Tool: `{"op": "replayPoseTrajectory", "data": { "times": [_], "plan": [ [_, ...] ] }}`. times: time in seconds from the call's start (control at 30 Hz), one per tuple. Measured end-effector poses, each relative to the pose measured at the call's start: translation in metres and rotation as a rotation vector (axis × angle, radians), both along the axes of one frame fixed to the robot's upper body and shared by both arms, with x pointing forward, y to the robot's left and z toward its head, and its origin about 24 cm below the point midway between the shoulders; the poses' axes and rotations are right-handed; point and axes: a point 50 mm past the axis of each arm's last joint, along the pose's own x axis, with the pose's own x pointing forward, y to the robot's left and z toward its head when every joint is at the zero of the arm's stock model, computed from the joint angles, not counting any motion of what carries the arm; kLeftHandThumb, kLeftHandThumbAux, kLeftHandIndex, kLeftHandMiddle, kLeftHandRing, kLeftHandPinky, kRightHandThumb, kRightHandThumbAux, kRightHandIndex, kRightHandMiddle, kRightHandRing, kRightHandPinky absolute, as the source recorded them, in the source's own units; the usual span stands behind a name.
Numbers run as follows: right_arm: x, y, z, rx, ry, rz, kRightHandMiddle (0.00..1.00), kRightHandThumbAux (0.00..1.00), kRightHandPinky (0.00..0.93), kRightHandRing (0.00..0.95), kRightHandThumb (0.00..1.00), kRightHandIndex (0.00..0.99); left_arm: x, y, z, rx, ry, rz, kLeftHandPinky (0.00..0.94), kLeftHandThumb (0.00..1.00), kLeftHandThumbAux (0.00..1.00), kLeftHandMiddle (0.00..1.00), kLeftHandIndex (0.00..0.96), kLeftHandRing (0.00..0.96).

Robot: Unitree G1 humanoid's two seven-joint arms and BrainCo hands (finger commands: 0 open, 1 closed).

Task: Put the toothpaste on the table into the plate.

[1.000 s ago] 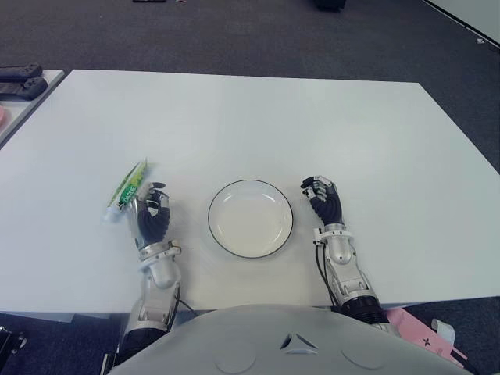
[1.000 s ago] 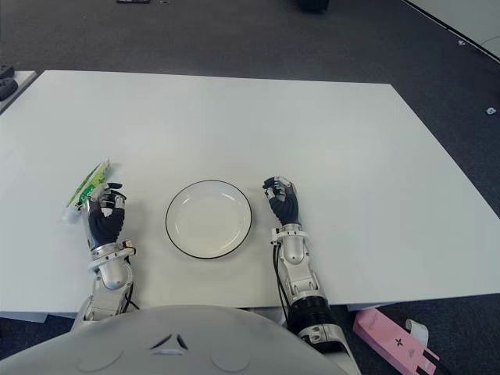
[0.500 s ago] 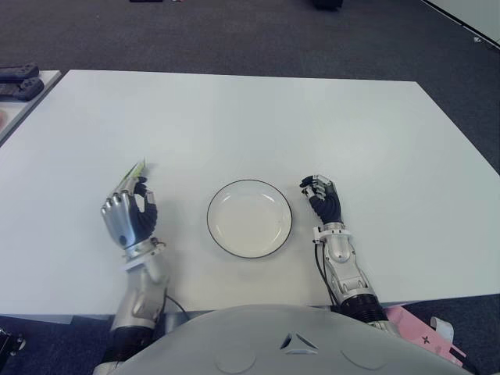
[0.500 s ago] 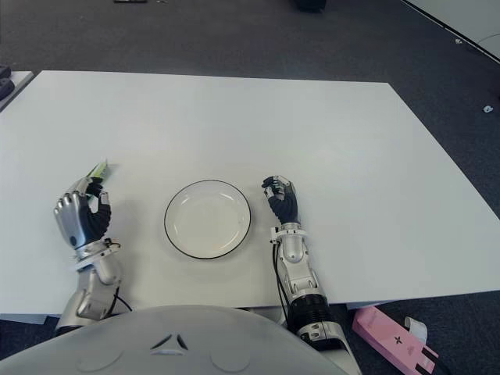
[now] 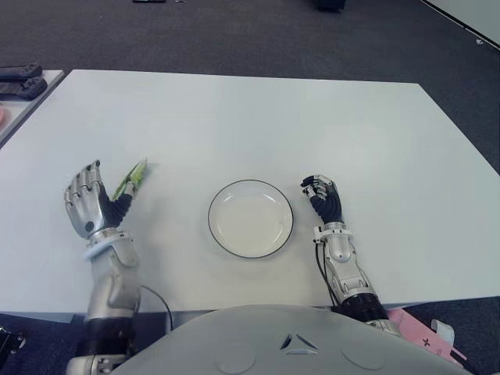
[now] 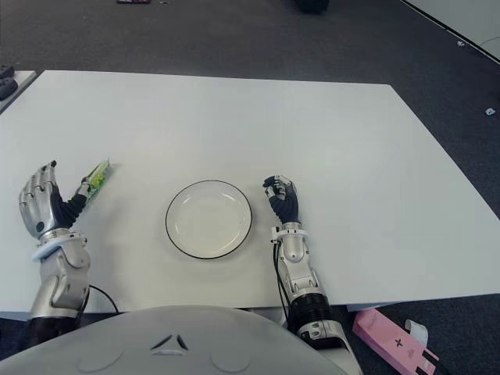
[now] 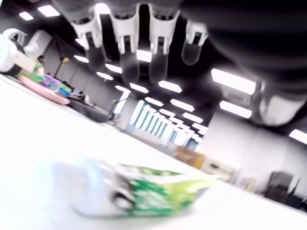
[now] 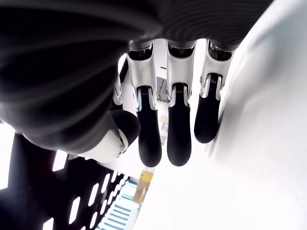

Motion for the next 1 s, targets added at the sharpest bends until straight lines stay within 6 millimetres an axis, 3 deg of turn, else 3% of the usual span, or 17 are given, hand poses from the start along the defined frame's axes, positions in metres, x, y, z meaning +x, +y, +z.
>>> {"op": "replayPoseTrajectory", "data": {
  "times": [0.5, 1.0],
  "plan": [
    [0.0, 0.001, 0.0, 0.01, -0.001, -0.006, 0.487, 0.734, 0.467, 0.495, 0.706, 0.424, 0.016, 0.027, 0.0, 0.139, 0.269, -0.039, 0.0, 0.349, 0.136, 0.0, 0.0, 0.0],
    [-0.001, 0.0, 0.001, 0.026, -0.001, -0.008, 0.495, 0.733, 0.485, 0.503, 0.706, 0.426, 0.034, 0.04, -0.008, 0.218, 0.509, -0.082, 0.0, 0.31, 0.16, 0.0, 0.0, 0.0]
  ]
}}
